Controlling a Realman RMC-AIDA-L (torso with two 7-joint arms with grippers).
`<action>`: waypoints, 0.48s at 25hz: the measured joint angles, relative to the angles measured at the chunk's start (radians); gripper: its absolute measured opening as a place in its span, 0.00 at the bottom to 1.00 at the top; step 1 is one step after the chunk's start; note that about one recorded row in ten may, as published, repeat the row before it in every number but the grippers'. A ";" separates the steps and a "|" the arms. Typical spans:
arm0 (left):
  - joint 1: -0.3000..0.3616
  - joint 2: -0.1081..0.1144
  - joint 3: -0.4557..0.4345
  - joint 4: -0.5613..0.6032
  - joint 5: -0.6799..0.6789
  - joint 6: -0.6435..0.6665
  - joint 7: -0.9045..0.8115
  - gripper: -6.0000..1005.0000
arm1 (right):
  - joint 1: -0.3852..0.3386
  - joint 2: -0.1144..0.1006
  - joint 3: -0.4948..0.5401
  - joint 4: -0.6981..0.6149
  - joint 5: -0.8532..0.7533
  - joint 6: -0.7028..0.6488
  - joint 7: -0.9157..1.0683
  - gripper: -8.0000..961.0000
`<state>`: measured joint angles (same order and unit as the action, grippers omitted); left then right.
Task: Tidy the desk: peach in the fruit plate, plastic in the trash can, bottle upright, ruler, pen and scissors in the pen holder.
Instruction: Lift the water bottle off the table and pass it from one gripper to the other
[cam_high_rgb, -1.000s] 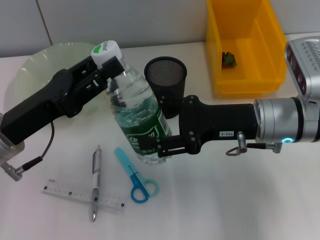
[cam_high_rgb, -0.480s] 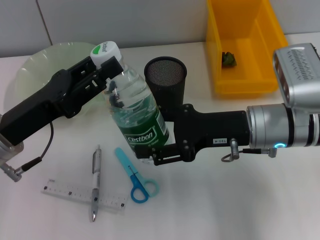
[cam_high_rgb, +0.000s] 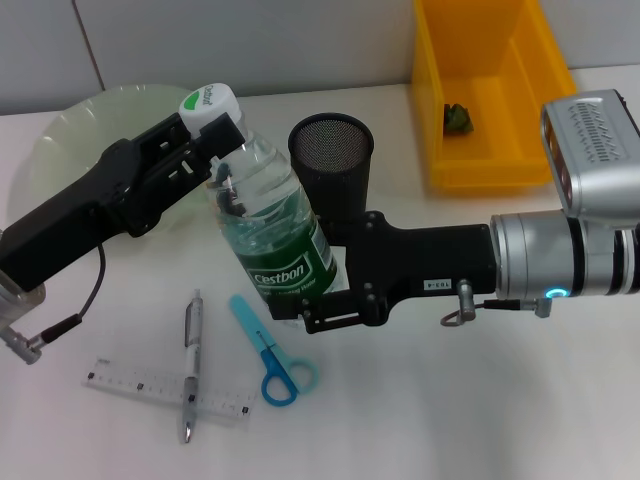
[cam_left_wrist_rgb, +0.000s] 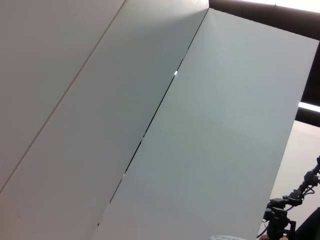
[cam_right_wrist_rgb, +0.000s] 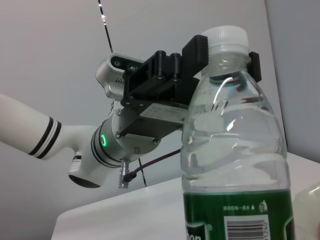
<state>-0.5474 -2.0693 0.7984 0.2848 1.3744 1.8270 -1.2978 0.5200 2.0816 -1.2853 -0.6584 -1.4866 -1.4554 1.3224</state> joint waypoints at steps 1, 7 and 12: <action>0.000 0.000 0.000 0.000 0.000 0.000 0.000 0.45 | -0.001 0.000 0.000 0.000 0.000 0.000 0.000 0.85; 0.001 0.000 -0.001 0.001 0.000 0.000 0.000 0.45 | -0.002 0.000 0.000 0.001 0.000 0.000 0.002 0.85; 0.002 0.000 -0.001 0.002 -0.003 0.000 0.000 0.45 | -0.001 0.000 -0.002 0.006 0.000 -0.001 0.005 0.85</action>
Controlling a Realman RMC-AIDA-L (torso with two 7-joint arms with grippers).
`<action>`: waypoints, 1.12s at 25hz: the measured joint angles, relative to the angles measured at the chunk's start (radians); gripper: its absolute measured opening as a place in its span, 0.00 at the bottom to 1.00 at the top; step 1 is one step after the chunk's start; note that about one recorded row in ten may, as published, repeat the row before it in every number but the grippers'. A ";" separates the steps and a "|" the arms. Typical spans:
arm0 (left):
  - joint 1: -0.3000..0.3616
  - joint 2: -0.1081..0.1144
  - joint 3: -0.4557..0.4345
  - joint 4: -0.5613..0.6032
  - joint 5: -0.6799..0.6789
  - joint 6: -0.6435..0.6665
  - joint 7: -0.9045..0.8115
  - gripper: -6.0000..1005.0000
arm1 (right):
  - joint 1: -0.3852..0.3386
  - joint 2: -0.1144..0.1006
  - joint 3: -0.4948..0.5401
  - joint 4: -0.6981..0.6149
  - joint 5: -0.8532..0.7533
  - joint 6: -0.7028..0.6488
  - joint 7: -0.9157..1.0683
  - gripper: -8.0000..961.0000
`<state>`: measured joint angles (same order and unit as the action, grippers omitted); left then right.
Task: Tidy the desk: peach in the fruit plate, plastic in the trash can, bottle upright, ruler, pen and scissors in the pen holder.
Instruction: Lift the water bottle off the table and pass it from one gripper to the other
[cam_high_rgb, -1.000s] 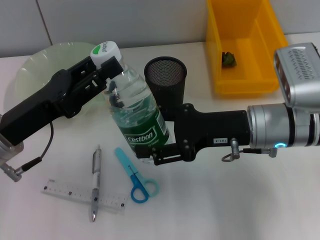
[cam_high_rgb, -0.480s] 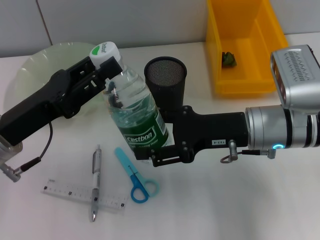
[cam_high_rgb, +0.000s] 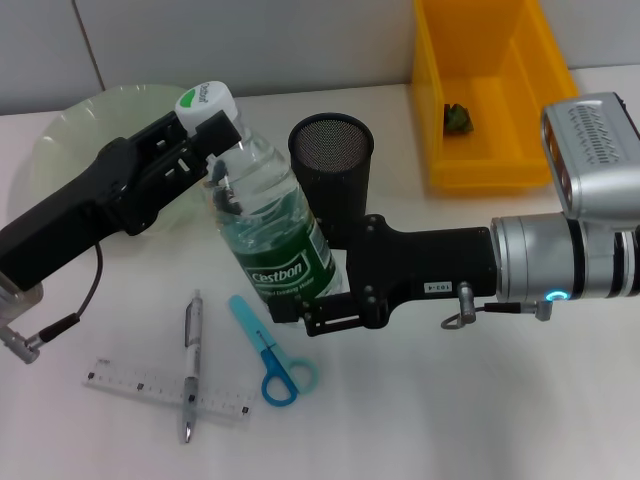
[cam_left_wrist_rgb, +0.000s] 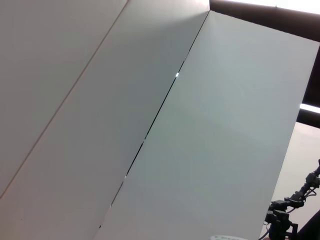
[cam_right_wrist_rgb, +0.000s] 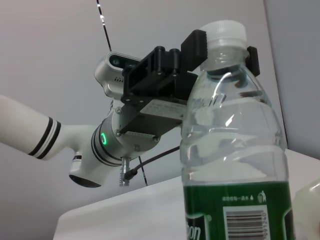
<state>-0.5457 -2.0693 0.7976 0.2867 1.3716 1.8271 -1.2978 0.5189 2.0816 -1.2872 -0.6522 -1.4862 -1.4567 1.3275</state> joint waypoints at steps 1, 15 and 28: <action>0.001 0.000 0.000 0.000 -0.003 0.000 0.000 0.45 | 0.000 0.000 0.000 0.002 0.000 -0.001 0.001 0.85; 0.004 0.000 0.000 0.003 -0.008 0.000 0.000 0.45 | -0.004 0.000 0.000 0.005 -0.011 -0.001 0.002 0.85; 0.004 0.002 0.000 0.004 -0.022 0.001 0.000 0.45 | -0.008 -0.002 0.000 0.019 -0.027 0.001 0.003 0.85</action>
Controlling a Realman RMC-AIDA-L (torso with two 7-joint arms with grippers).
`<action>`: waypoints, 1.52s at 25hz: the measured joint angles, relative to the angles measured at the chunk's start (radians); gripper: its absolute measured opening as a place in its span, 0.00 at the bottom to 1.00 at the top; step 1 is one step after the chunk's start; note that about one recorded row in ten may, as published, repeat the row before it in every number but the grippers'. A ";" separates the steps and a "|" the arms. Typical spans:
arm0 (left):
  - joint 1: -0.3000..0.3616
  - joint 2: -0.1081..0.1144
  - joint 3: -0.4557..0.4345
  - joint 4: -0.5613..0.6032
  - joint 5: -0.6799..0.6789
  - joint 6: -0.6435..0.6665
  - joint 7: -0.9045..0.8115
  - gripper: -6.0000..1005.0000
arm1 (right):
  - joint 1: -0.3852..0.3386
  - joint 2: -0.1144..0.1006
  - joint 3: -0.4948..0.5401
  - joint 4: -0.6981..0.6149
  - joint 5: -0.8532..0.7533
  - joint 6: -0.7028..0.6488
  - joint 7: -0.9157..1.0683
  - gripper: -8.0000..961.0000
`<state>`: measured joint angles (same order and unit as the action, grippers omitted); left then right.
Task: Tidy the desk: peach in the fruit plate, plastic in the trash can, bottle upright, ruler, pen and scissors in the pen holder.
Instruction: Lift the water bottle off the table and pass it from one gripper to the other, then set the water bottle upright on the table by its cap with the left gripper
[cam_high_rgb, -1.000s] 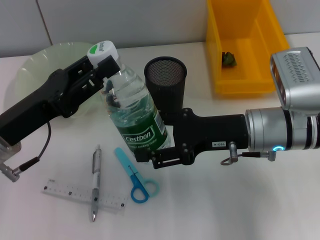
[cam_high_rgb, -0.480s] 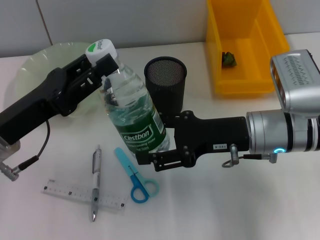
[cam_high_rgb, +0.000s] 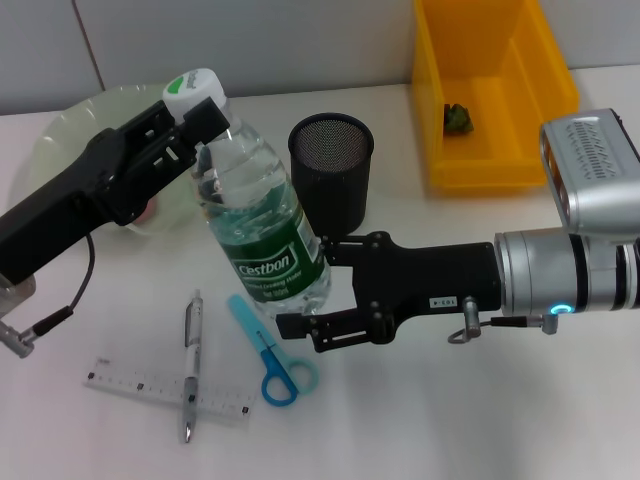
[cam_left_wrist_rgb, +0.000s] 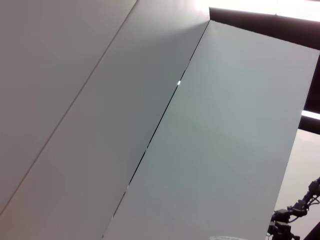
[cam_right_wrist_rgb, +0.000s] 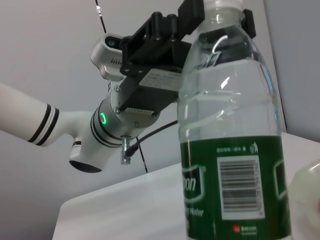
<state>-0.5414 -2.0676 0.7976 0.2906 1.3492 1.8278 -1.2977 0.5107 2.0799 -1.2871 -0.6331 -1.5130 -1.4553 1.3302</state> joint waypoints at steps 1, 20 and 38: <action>0.001 0.000 0.000 0.001 -0.002 0.001 0.000 0.45 | 0.000 0.000 0.000 0.001 0.000 0.001 0.000 0.85; 0.036 0.005 -0.035 0.031 -0.014 0.008 0.014 0.45 | -0.012 -0.001 0.012 0.034 -0.025 0.030 -0.004 0.85; 0.178 0.002 -0.163 0.034 -0.013 -0.104 0.382 0.45 | -0.050 -0.007 0.080 0.027 -0.026 0.057 -0.004 0.85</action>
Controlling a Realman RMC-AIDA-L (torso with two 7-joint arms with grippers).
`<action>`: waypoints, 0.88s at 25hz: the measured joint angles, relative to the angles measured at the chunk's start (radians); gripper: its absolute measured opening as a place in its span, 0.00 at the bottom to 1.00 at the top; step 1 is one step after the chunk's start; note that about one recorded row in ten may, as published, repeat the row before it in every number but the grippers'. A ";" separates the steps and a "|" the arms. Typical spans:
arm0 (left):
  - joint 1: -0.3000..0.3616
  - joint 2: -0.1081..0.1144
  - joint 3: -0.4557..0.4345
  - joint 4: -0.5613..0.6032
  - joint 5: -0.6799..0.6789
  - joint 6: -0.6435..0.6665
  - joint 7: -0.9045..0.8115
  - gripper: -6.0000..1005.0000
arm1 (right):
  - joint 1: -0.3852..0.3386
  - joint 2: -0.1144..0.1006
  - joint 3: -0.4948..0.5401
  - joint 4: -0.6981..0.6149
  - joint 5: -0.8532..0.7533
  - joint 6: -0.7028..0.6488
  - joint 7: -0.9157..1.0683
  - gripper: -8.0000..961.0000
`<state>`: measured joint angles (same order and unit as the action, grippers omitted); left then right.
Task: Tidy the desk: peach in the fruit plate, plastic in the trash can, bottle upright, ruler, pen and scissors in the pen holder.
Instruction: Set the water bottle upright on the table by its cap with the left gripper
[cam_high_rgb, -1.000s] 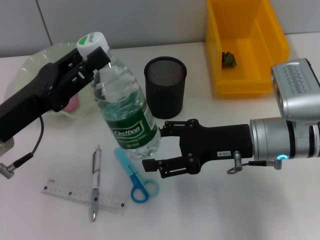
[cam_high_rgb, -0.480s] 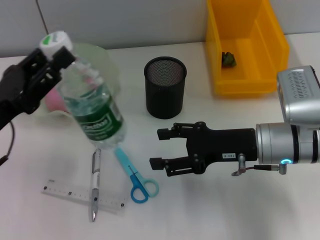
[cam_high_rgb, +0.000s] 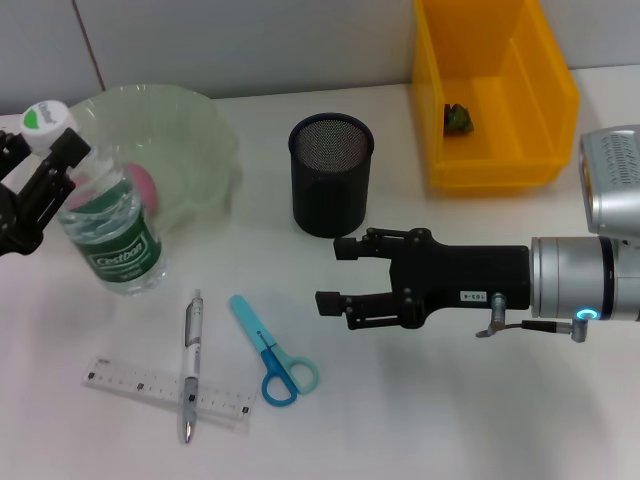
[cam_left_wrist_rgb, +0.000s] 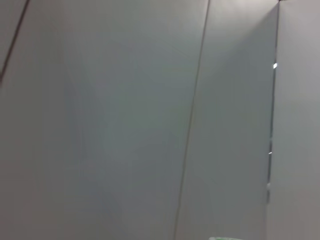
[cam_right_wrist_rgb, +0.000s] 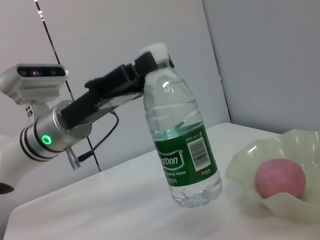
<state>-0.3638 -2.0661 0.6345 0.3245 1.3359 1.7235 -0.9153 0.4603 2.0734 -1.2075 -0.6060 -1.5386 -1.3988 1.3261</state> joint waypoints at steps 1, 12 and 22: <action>0.003 -0.001 -0.003 -0.003 0.000 -0.007 0.015 0.45 | 0.000 0.000 0.000 0.000 0.000 0.002 0.000 0.85; -0.004 -0.003 -0.046 -0.114 -0.004 -0.112 0.196 0.45 | -0.009 0.002 0.049 0.000 0.005 0.020 -0.011 0.85; -0.015 -0.005 -0.047 -0.160 -0.028 -0.188 0.271 0.45 | -0.011 0.003 0.063 0.002 0.009 0.021 -0.015 0.85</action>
<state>-0.3790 -2.0710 0.5879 0.1644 1.3074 1.5356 -0.6444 0.4494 2.0763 -1.1448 -0.6036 -1.5294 -1.3773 1.3109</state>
